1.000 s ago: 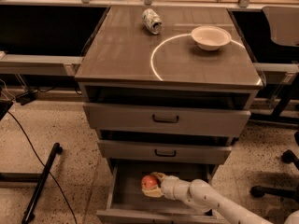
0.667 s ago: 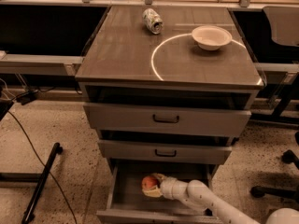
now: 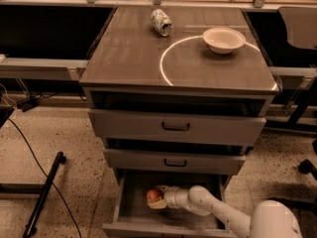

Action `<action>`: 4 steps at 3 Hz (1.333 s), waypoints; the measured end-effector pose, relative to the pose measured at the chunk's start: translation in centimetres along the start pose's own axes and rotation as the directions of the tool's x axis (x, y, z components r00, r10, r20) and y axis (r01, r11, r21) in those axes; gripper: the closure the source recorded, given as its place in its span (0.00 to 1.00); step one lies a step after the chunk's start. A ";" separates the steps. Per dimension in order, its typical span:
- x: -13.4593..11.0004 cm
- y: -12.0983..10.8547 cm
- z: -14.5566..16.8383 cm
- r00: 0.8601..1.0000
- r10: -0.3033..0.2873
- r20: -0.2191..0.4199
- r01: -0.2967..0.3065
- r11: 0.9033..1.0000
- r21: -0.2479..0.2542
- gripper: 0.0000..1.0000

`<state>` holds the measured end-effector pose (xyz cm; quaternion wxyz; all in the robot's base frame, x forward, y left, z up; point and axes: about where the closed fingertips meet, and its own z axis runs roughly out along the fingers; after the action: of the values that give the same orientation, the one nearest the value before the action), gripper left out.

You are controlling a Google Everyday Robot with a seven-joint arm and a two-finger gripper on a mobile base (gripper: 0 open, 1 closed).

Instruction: Place apple into bottom drawer

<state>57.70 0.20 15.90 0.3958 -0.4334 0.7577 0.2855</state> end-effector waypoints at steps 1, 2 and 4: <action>-0.1 -0.1 0.2 1.000 -0.003 -0.001 0.003 1.000 -0.001 0.51; -0.1 -0.1 0.2 1.000 -0.003 -0.001 0.003 1.000 -0.001 0.28; -0.1 0.0 0.2 1.000 -0.003 -0.001 0.003 1.000 -0.001 0.00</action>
Offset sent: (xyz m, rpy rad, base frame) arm 0.0016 0.0018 -0.0002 -0.0016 -0.0015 0.0028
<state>57.85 0.39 15.88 0.3956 -0.4350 0.7570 0.2851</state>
